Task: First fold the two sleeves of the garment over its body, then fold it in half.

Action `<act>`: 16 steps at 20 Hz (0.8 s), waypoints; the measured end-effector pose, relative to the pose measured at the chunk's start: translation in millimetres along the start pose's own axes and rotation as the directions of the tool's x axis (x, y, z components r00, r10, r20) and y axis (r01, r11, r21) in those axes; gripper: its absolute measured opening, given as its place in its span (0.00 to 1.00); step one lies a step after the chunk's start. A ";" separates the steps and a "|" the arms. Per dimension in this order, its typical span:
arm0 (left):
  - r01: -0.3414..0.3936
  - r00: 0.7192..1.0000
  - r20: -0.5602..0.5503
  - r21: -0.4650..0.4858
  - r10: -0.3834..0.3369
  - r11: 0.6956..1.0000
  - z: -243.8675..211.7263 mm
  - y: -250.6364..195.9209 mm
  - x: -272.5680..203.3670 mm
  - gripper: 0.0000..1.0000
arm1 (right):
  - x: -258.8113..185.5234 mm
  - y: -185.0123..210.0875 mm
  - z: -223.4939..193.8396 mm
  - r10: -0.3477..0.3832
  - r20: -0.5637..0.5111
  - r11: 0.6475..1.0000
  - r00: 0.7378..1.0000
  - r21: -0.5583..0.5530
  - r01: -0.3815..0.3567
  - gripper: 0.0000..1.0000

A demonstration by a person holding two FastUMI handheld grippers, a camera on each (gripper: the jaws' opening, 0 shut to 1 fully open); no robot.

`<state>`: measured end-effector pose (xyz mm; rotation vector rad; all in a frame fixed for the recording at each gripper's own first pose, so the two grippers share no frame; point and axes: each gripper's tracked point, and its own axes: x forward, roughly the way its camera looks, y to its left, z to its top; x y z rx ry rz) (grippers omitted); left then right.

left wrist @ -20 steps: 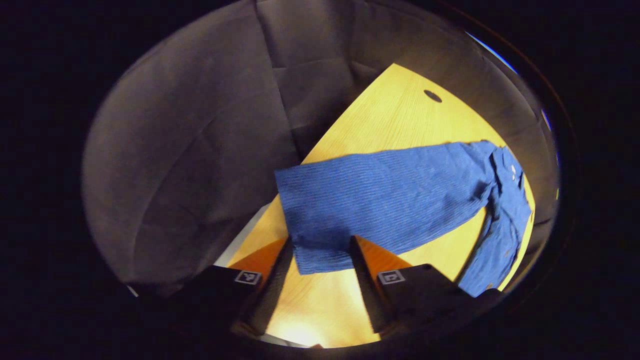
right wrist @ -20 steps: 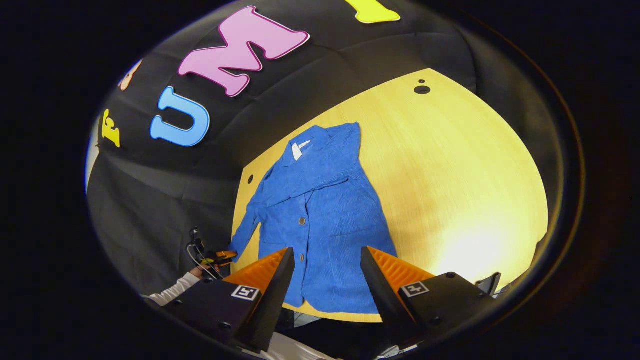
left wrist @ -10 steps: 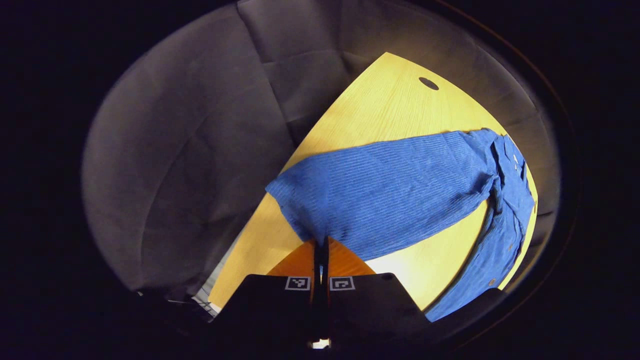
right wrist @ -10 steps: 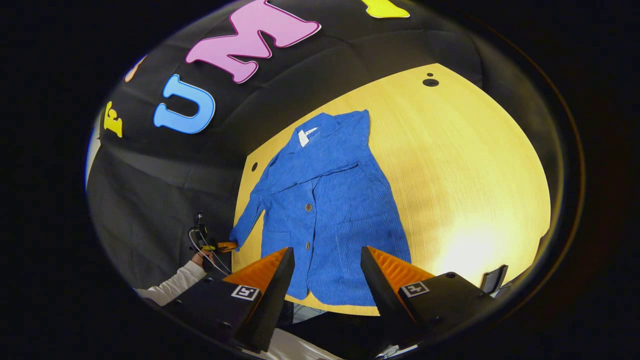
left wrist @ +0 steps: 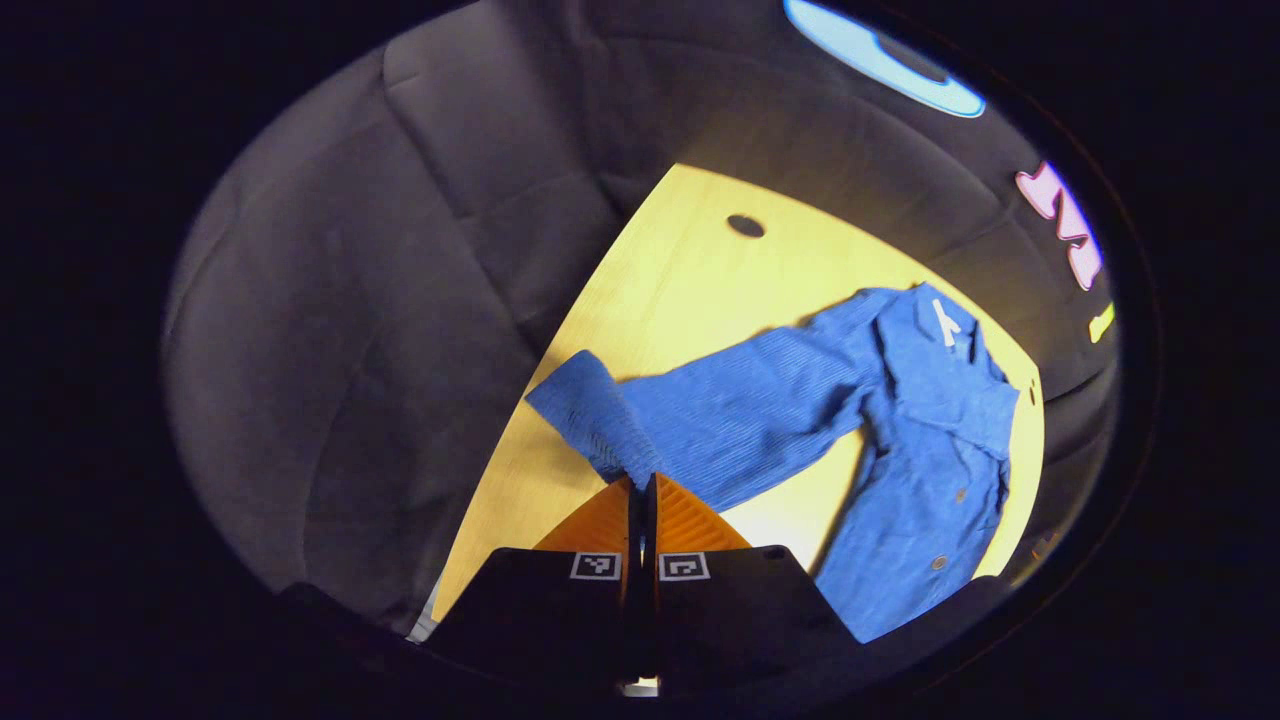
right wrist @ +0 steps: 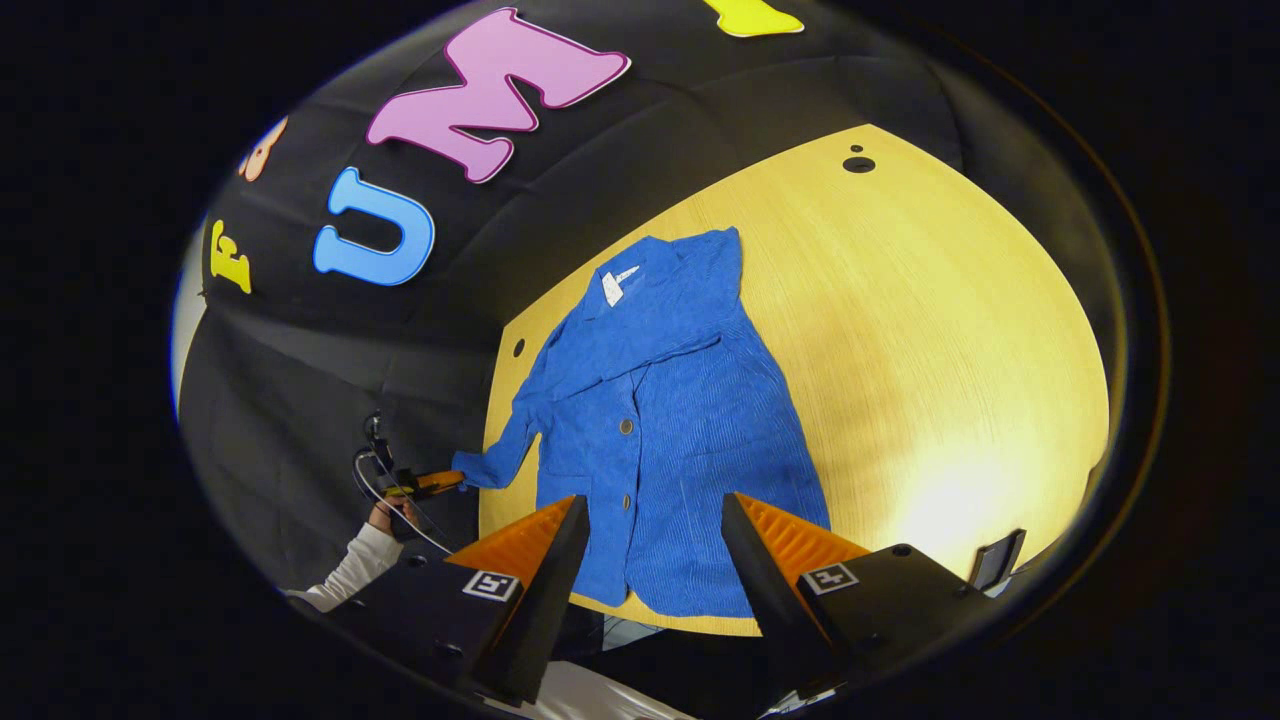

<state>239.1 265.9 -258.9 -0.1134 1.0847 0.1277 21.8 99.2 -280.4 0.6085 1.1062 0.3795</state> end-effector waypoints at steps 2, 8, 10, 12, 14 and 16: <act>0.017 0.998 0.064 0.056 -0.021 0.998 25.8 -29.5 -23.5 0.00 | -2.7 -1.6 1.7 0.004 0.008 1.000 1.000 -0.001 -0.004 0.87; 0.148 0.963 0.193 0.212 -0.190 0.966 85.1 -163.2 -75.5 0.00 | -18.0 -15.6 0.3 0.012 0.031 1.000 0.999 0.012 -0.012 0.86; 0.174 0.952 0.192 0.301 -0.238 0.938 91.7 -217.3 -79.5 0.00 | -23.8 -27.8 -2.7 0.003 0.039 0.999 0.999 0.038 -0.004 0.87; 0.234 0.934 0.167 0.378 -0.315 0.896 90.4 -286.1 -78.7 0.00 | -30.2 -40.6 -8.2 -0.006 0.050 0.998 0.999 0.064 0.003 0.87; 0.293 0.918 0.124 0.430 -0.377 0.854 84.7 -355.2 -71.0 0.00 | -35.1 -57.2 -15.6 -0.029 0.054 0.995 0.998 0.095 0.024 0.87; 0.366 0.895 0.065 0.456 -0.441 0.811 73.4 -415.5 -56.5 0.00 | -42.6 -68.8 -20.1 -0.040 0.065 0.992 0.997 0.124 0.032 0.87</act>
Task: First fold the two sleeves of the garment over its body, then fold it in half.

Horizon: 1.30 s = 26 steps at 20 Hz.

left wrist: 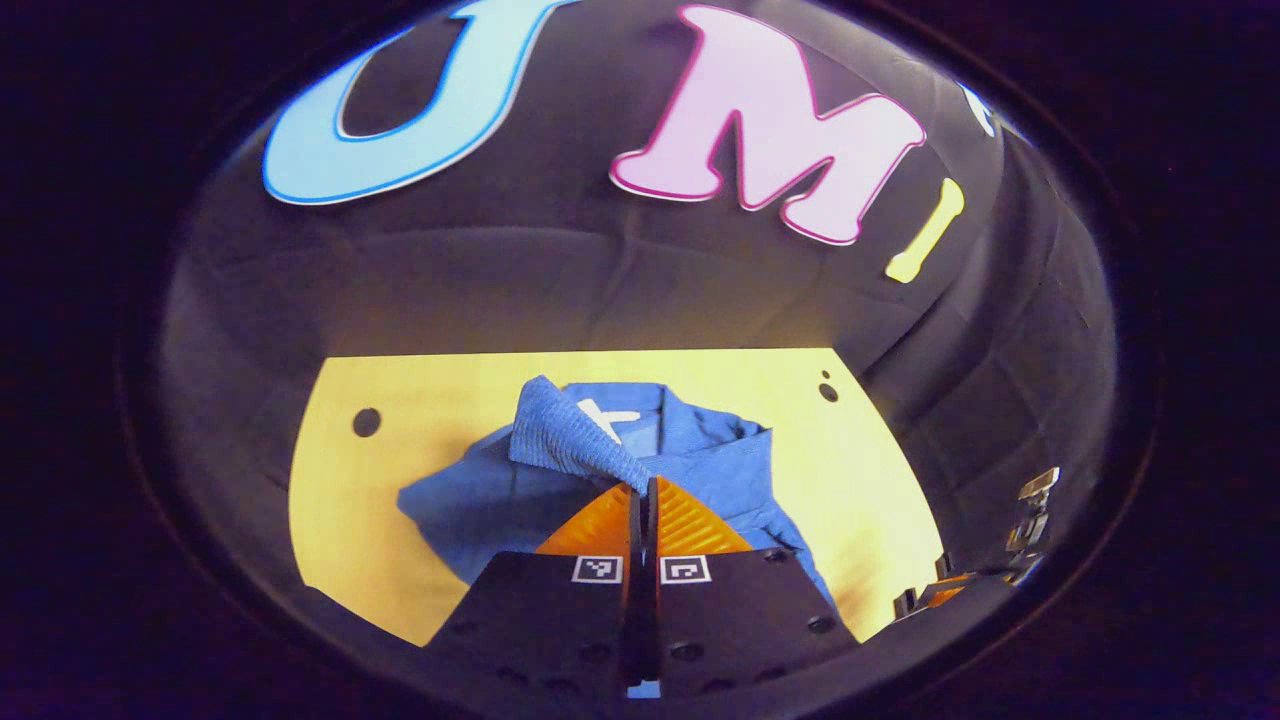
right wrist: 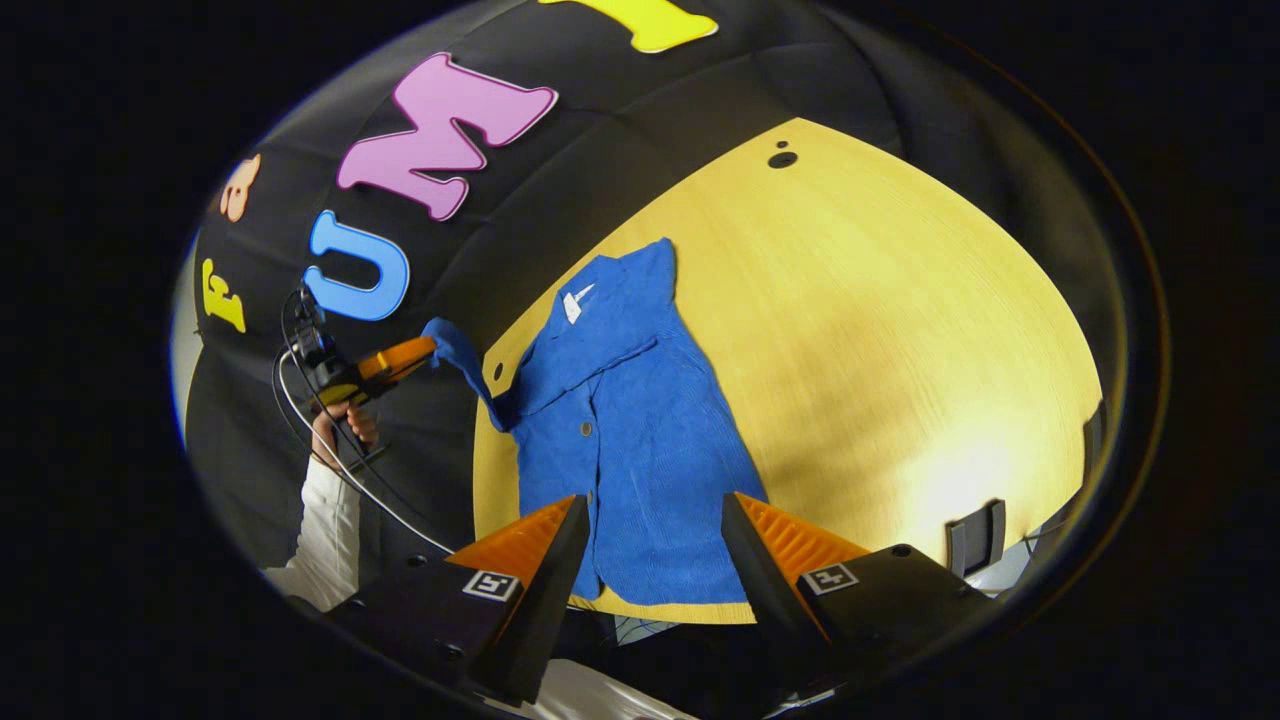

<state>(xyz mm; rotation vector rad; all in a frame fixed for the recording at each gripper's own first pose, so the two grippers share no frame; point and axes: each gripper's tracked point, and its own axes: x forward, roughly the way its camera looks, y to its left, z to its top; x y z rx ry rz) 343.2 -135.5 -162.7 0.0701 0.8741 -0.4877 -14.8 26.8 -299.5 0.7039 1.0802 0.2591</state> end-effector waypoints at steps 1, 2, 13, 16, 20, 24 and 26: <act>0.025 0.999 -0.025 0.015 -0.025 1.000 0.9 -17.0 19.9 0.00 | -0.6 -6.5 0.0 -0.008 0.008 1.000 1.000 0.014 0.008 0.86; 0.032 0.998 -0.053 0.029 -0.031 0.999 -2.6 -30.6 39.5 0.00 | -2.4 -14.3 0.1 -0.016 0.014 0.999 1.000 0.030 0.016 0.86; -0.008 0.968 -0.252 -0.026 0.002 1.000 -68.4 -74.1 182.7 0.00 | -14.8 -60.3 -3.7 -0.075 -0.013 0.988 0.997 0.135 0.076 0.86; 0.040 0.965 -0.255 -0.075 -0.058 0.996 -69.0 -91.7 193.7 0.06 | -14.5 -63.9 0.6 -0.076 -0.036 0.991 0.996 0.111 0.079 0.87; 0.172 0.963 -0.187 -0.133 -0.195 0.976 -60.8 -128.7 183.3 0.27 | -5.6 -64.7 7.0 -0.068 -0.064 0.993 0.996 0.096 0.074 0.87; 0.175 0.978 -0.088 -0.159 -0.190 0.972 -50.2 -116.9 145.0 0.83 | 9.2 -57.0 7.4 -0.057 -0.065 0.996 0.996 0.066 0.062 0.94; 0.109 0.984 -0.130 -0.113 -0.124 0.988 -72.4 -92.4 114.0 0.84 | 15.9 -52.6 4.9 -0.071 -0.061 0.996 0.996 0.050 0.075 0.94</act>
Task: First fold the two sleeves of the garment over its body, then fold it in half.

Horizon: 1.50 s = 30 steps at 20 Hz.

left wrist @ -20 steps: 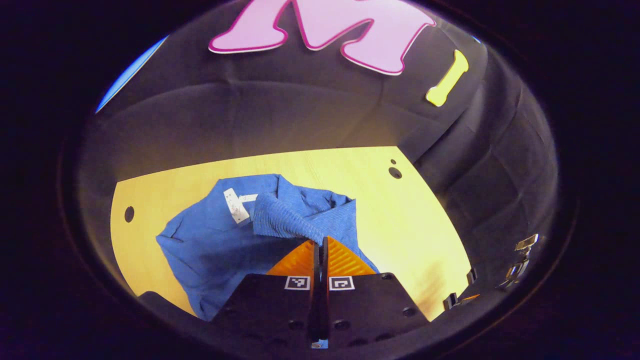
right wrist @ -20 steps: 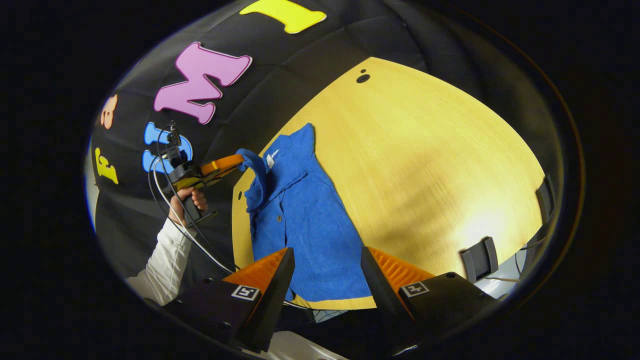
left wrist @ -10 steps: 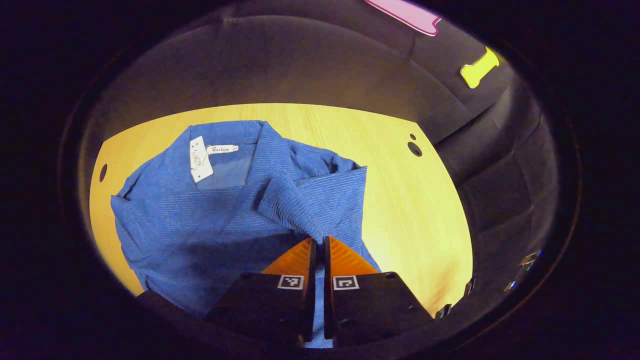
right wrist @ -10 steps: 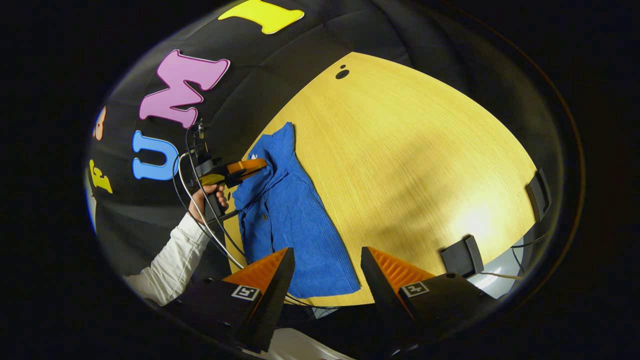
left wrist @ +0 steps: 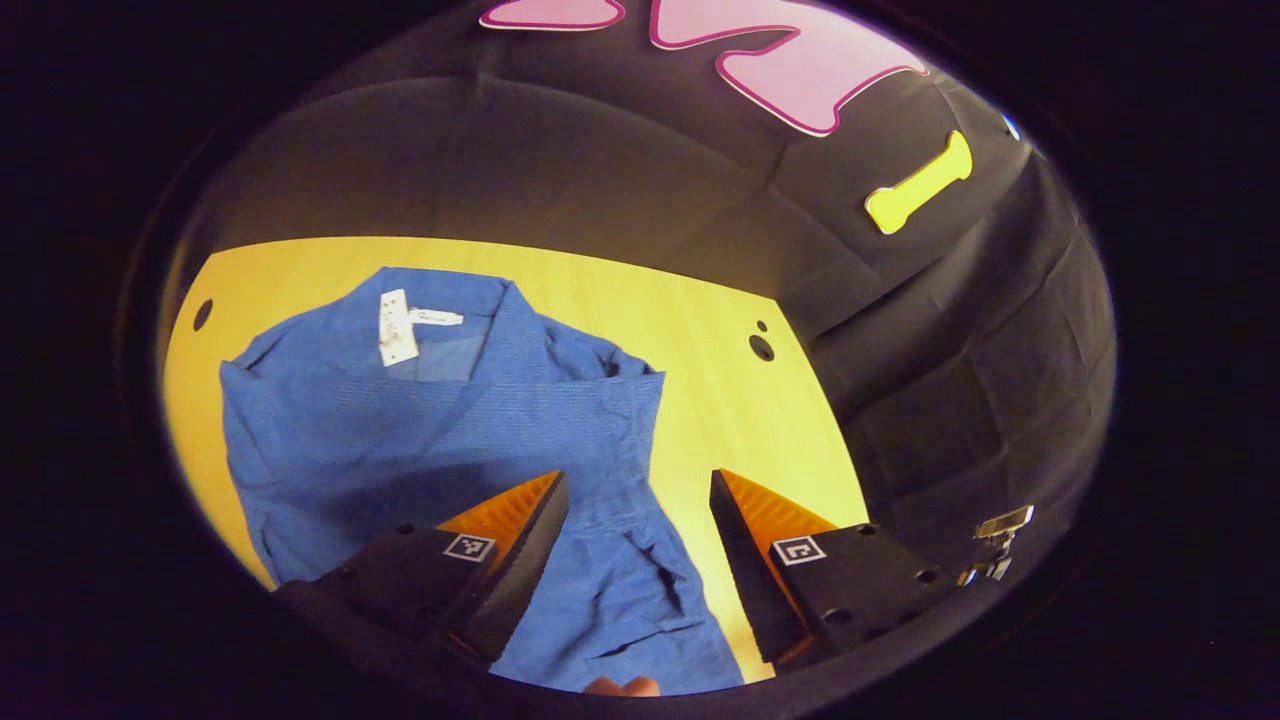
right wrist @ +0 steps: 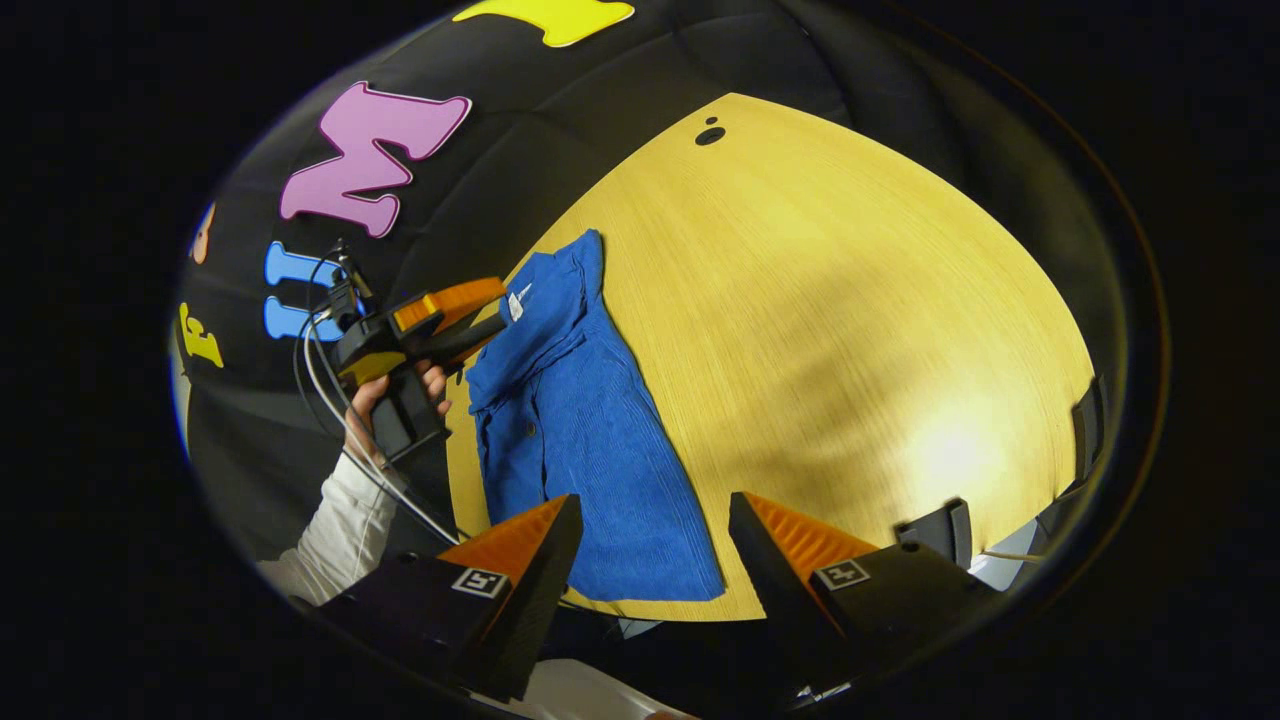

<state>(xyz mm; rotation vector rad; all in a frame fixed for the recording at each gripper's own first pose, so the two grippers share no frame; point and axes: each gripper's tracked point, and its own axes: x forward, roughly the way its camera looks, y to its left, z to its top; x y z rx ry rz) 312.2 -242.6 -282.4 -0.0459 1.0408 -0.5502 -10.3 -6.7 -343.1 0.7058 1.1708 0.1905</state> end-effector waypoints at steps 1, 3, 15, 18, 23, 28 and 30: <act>-0.031 1.000 0.005 0.022 0.030 0.999 -14.4 13.1 -19.5 0.84 | 3.2 4.1 -1.6 -0.009 0.003 1.000 1.000 -0.020 0.009 0.96; -0.106 0.994 0.015 0.035 0.106 0.994 -55.1 47.0 -63.2 0.83 | 10.0 12.4 -11.5 -0.032 0.001 0.997 0.999 -0.074 0.032 0.96; -0.417 0.880 -0.295 -0.107 0.372 0.902 -368.7 195.5 -178.3 0.86 | 47.6 -32.4 -130.4 -0.356 -0.134 0.884 0.925 -0.368 0.287 0.99; -0.433 0.866 -0.347 -0.164 0.359 0.886 -386.2 206.0 -172.8 0.85 | 56.8 -38.5 -147.3 -0.399 -0.175 0.874 0.900 -0.369 0.316 0.99; -0.483 0.830 -0.385 -0.131 0.404 0.866 -392.7 219.0 -173.0 0.85 | 63.9 -45.0 -158.7 -0.448 -0.197 0.849 0.872 -0.400 0.345 0.99; -0.478 0.821 -0.402 -0.091 0.407 0.874 -392.2 221.8 -168.7 0.85 | 67.6 -53.1 -169.5 -0.477 -0.216 0.837 0.852 -0.408 0.365 0.99; -0.473 0.818 -0.407 -0.074 0.406 0.878 -391.3 222.2 -167.4 0.85 | 69.1 -56.9 -173.1 -0.494 -0.219 0.824 0.842 -0.427 0.372 0.99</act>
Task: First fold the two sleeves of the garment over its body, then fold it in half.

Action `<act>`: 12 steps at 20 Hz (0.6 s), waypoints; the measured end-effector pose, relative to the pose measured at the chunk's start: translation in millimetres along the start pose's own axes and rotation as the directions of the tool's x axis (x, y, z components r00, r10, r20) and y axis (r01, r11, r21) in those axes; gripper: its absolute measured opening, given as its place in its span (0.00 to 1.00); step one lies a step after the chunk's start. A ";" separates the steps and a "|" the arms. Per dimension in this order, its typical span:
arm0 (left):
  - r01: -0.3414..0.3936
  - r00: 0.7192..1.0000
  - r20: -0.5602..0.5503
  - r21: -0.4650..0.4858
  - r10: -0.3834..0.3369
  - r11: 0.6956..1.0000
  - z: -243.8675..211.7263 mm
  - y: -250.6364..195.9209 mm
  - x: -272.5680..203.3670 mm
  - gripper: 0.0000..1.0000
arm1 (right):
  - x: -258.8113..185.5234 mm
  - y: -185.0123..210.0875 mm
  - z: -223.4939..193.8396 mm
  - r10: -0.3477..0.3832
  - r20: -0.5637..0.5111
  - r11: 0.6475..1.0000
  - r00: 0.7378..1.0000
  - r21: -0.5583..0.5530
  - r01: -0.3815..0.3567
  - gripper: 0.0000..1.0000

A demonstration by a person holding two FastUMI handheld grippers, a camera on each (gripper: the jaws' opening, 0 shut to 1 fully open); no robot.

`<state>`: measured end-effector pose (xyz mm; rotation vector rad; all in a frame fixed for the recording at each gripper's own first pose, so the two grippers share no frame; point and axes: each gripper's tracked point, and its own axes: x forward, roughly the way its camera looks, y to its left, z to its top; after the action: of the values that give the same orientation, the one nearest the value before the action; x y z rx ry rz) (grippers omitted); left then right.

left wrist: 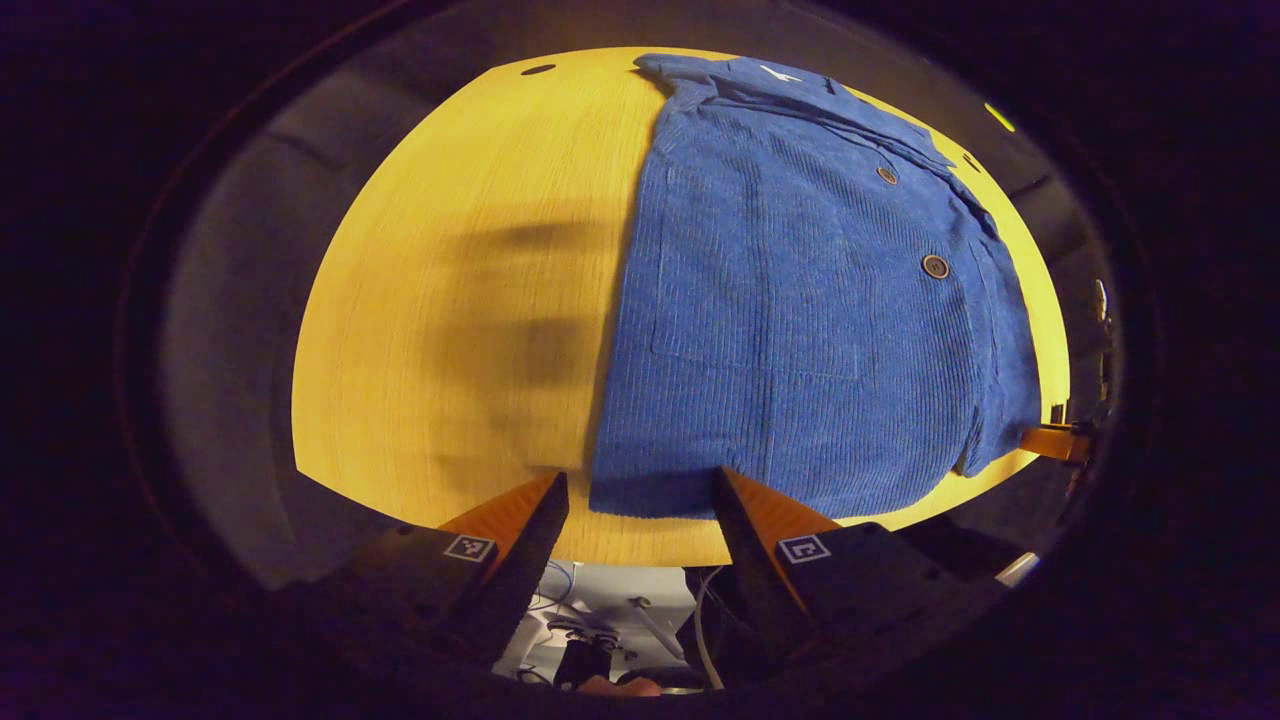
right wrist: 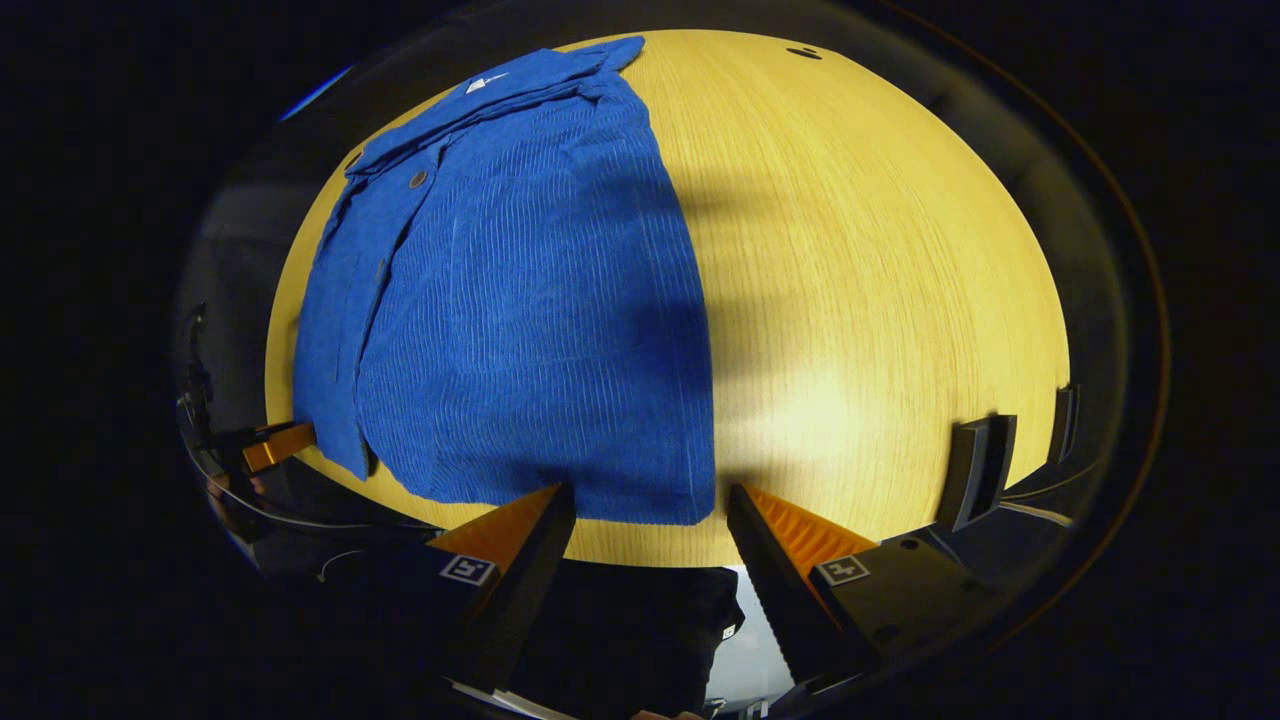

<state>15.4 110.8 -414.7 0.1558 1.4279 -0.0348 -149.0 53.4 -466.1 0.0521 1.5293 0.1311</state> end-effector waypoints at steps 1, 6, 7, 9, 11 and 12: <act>0.000 1.000 0.000 0.007 0.000 1.000 -0.4 0.1 0.0 0.85 | 0.4 0.3 1.5 -0.004 0.007 1.000 1.000 -0.008 0.004 0.99; 0.040 0.999 0.021 0.019 -0.041 0.999 0.5 -17.7 1.0 0.57 | 3.5 -7.7 0.0 -0.026 0.000 0.999 1.000 -0.025 0.026 0.55; 0.051 0.999 0.016 0.036 -0.052 0.998 0.1 -24.6 2.1 0.45 | 4.5 -3.1 -1.7 -0.011 -0.002 1.000 1.000 -0.023 0.011 0.56; 0.048 0.999 0.007 0.055 -0.048 0.997 2.5 -31.2 2.5 0.20 | 5.0 0.8 -2.7 0.005 -0.012 1.000 1.000 -0.005 -0.006 0.12; 0.063 0.998 0.022 0.059 -0.064 0.996 6.9 -29.7 1.8 0.07 | 4.6 6.2 1.1 0.035 0.003 0.999 0.999 0.020 -0.035 0.05; 0.095 0.994 0.047 0.034 -0.097 0.995 10.0 -30.0 -2.0 0.07 | 3.9 8.7 5.7 0.049 0.014 0.998 0.999 0.029 -0.050 0.05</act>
<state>21.4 79.7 -414.0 0.1119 1.3857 -0.1394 -143.6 62.8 -468.8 0.1143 1.5173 0.1471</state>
